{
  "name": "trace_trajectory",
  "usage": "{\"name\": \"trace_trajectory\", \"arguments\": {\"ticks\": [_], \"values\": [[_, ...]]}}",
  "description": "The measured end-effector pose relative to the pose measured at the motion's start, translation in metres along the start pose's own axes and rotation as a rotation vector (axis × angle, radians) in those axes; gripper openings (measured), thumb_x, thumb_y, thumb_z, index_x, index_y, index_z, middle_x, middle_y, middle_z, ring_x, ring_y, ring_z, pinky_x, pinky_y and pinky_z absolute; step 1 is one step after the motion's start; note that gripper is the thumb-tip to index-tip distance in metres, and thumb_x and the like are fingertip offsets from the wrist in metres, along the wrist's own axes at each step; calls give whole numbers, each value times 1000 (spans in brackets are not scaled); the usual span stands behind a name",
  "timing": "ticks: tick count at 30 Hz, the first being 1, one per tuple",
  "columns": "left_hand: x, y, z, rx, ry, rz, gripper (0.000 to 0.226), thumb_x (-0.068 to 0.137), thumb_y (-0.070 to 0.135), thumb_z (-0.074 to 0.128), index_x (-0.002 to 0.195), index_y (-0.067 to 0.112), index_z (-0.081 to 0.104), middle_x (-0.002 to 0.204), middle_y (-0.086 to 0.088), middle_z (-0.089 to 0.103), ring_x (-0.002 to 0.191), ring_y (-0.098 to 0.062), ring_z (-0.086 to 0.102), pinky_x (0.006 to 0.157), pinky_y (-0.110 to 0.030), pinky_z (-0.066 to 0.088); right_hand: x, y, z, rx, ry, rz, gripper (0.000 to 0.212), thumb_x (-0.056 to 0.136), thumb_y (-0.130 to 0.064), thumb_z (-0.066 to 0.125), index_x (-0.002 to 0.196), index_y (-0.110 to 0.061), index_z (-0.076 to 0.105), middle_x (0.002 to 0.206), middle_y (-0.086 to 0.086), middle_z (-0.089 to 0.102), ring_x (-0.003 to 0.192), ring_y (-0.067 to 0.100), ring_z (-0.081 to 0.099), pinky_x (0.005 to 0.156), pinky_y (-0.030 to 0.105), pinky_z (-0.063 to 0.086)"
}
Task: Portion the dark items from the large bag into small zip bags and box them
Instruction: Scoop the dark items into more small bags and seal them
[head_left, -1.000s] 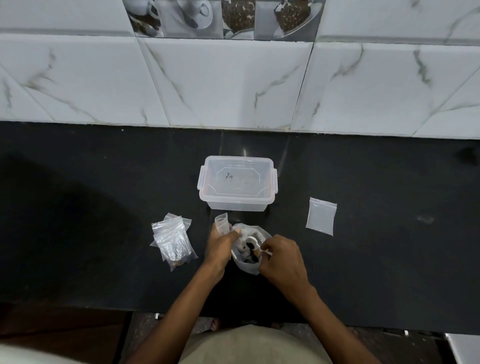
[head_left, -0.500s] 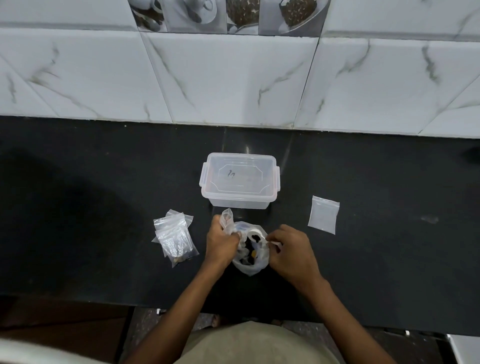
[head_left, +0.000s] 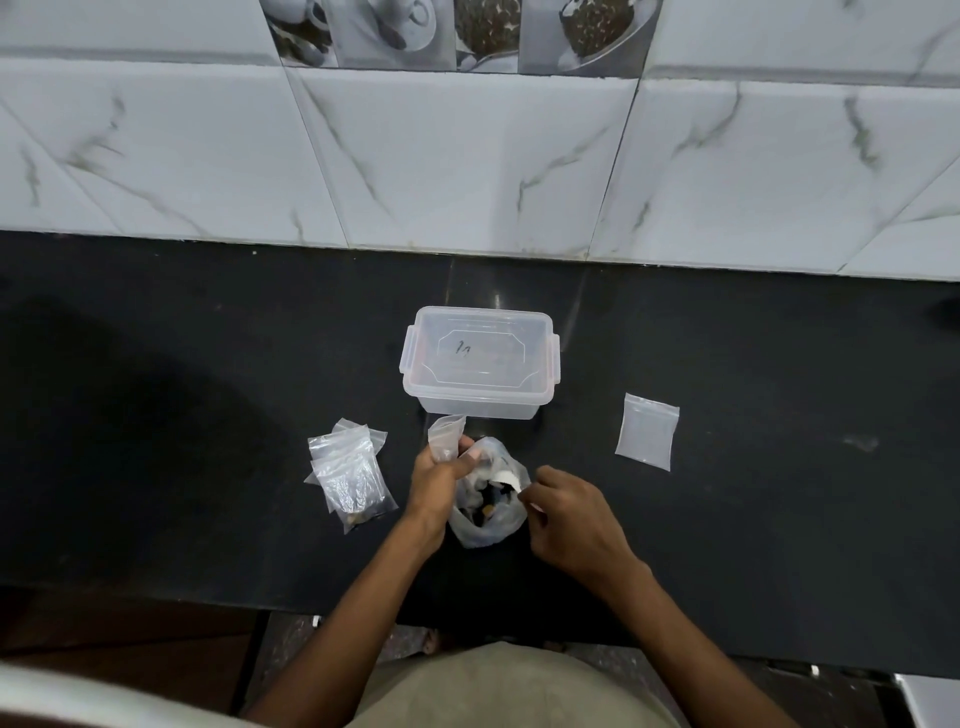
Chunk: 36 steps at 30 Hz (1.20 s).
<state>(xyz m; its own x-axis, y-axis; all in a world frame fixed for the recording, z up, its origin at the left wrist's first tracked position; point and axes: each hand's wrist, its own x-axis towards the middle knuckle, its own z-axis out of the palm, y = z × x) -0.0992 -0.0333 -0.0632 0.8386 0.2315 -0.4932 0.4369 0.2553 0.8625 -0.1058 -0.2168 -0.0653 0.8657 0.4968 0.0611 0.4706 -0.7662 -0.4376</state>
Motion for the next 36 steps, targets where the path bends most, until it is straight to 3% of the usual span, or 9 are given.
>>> {"name": "trace_trajectory", "arguments": {"ticks": [9, 13, 16, 20, 23, 25, 29, 33, 36], "values": [[1, 3, 6, 35, -83, 10, 16, 90, 3, 69, 78, 11, 62, 71, 0, 70, 73, -18, 64, 65, -30, 54, 5, -3, -4, 51, 11, 101, 14, 82, -13, 60, 78, -9, 73, 76, 2, 59, 61, 19, 55, 54, 36, 49], [-2, 4, 9, -18, 66, 38, 7, 96, 10, 65, 91, 15, 67, 83, -2, 72, 81, -20, 68, 79, -36, 54, 5, -5, -4, 47, 18, 180, 14, 78, -11, 60, 77, -6, 72, 75, 5, 61, 62, 24, 57, 56, 41, 52], [-12, 5, 6, 272, 278, 115, 7, 97, 23, 64, 91, 23, 59, 96, -5, 67, 89, -21, 65, 72, -31, 48, 6, -9, -2, 61, 47, 222, 17, 77, -15, 58, 73, -5, 71, 71, 6, 59, 58, 24, 55, 53, 41, 50], [-34, -3, 2, 485, 335, -29, 36, 95, 43, 61, 104, 12, 45, 98, -4, 58, 95, -27, 60, 82, -42, 50, 7, -14, -1, 112, 109, 262, 16, 73, -15, 61, 66, -3, 69, 64, 8, 58, 53, 24, 53, 47, 37, 47], [-39, -11, 1, 331, 223, -172, 62, 80, 62, 68, 112, 16, 40, 108, -3, 58, 100, -25, 63, 87, -49, 57, 8, -20, 1, 125, 124, 267, 9, 72, -9, 67, 67, -3, 71, 66, 7, 62, 53, 19, 53, 46, 26, 40], [-40, -9, 4, 186, 175, -229, 63, 79, 54, 76, 113, 15, 39, 113, -5, 58, 100, -27, 67, 80, -50, 62, 7, -24, 3, 135, 124, 229, 6, 72, -8, 73, 68, -5, 73, 67, 7, 64, 53, 17, 53, 47, 18, 37], [-39, -6, 11, 101, 156, -232, 40, 81, 30, 82, 94, 14, 48, 103, -14, 69, 92, -30, 72, 79, -53, 62, 5, -30, 3, 106, 79, 225, 13, 77, -10, 72, 66, -4, 70, 68, 8, 63, 54, 20, 54, 48, 32, 45], [-32, -5, 4, 66, 178, -236, 59, 73, 40, 82, 113, 13, 48, 110, -12, 69, 96, -29, 72, 87, -51, 60, 7, -32, -2, 64, 21, 252, 15, 78, -7, 62, 64, -2, 63, 67, 10, 57, 55, 21, 47, 49, 27, 32], [-27, -7, -2, 36, 247, -188, 46, 84, 34, 79, 110, 10, 50, 106, -13, 70, 95, -28, 72, 86, -45, 60, 7, -33, -5, 34, -55, 276, 11, 80, -6, 58, 70, -2, 62, 72, 5, 51, 61, 21, 49, 50, 26, 32]]}}
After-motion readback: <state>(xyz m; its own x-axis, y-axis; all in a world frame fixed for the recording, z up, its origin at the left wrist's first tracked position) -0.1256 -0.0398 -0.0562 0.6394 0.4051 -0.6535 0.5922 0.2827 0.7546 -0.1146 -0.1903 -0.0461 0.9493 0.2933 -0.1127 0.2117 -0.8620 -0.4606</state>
